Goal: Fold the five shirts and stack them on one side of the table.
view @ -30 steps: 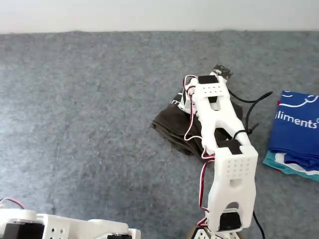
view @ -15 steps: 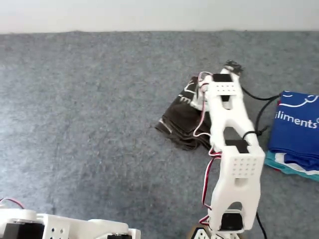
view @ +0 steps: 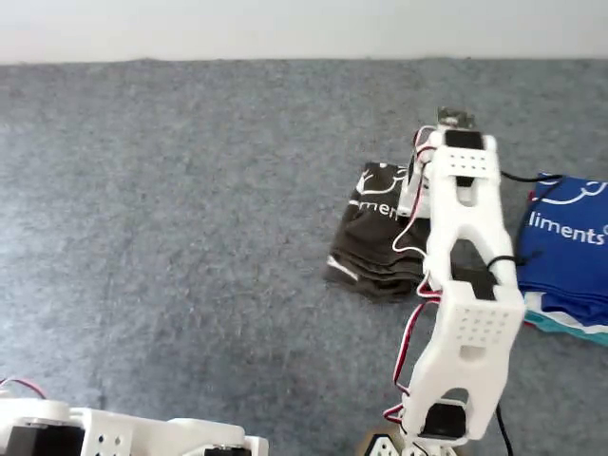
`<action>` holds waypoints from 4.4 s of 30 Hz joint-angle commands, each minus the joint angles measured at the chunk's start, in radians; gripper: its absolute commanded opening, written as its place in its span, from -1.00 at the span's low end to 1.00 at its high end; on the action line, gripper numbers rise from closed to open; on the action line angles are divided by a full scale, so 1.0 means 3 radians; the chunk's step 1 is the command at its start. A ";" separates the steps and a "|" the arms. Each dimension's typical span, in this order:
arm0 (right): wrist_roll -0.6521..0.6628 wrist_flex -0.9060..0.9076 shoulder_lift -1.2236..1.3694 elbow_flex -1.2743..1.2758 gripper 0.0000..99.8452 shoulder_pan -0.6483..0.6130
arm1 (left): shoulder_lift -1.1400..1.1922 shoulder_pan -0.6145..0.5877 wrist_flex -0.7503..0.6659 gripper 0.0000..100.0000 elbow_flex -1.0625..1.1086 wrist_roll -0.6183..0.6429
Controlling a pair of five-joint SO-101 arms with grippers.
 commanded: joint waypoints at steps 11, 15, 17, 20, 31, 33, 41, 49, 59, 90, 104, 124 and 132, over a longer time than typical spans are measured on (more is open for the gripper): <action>0.1008 0.0621 -0.1695 -0.0072 -0.98 0.0355 | -0.0015 0.0005 0.0005 -0.78 -0.0090 -0.0026; 0.1396 0.0550 -0.1972 -0.0072 -0.98 0.0688 | -0.0015 0.0005 0.0005 -0.78 -0.0090 -0.0026; 0.1529 0.0432 -0.2018 -0.0072 -0.98 0.0882 | -0.0015 0.0005 0.0005 -0.78 -0.0090 -0.0026; 0.1698 0.0187 -0.1997 -0.0072 -0.98 0.1174 | -0.0015 0.0005 0.0005 -0.78 -0.0090 -0.0026; 0.2322 -0.0366 -0.1368 -0.0072 -0.97 0.1782 | -0.0015 0.0005 -0.0138 -0.78 -0.0090 -0.0026; 0.2388 -0.0417 -0.1261 -0.0072 -0.89 0.1788 | -0.0015 0.0005 -0.0276 -0.78 -0.0090 -0.0026; 0.1944 -0.0269 -0.1189 -0.0900 -0.26 0.1997 | -0.0015 -0.0020 -0.0338 -0.78 -0.0090 -0.0205; 0.2276 0.0263 -0.1143 -0.0977 -0.62 0.2002 | -0.0015 -0.0026 -0.0189 -0.78 -0.0110 -0.0210; 0.2931 0.0309 -0.0090 -0.0982 -0.98 0.2319 | -0.0015 -0.0026 -0.0010 -0.79 -0.0095 -0.0199; 0.3503 -0.0719 0.0509 -0.1959 -0.98 0.2371 | -0.0020 0.0000 0.0046 -0.79 -0.0115 -0.0194; 0.1079 0.1031 -0.0043 -0.2368 -0.98 0.2094 | -0.0072 0.0194 0.0036 -0.79 -0.0043 0.0179; 0.0041 0.0923 -0.4110 0.1928 -0.98 0.1368 | -0.1713 0.2782 -0.1243 -0.97 0.2115 0.1412; -0.0378 -0.0069 -0.5490 0.3575 -0.98 0.0974 | -0.1713 0.4163 -0.1575 -0.97 0.2652 0.2383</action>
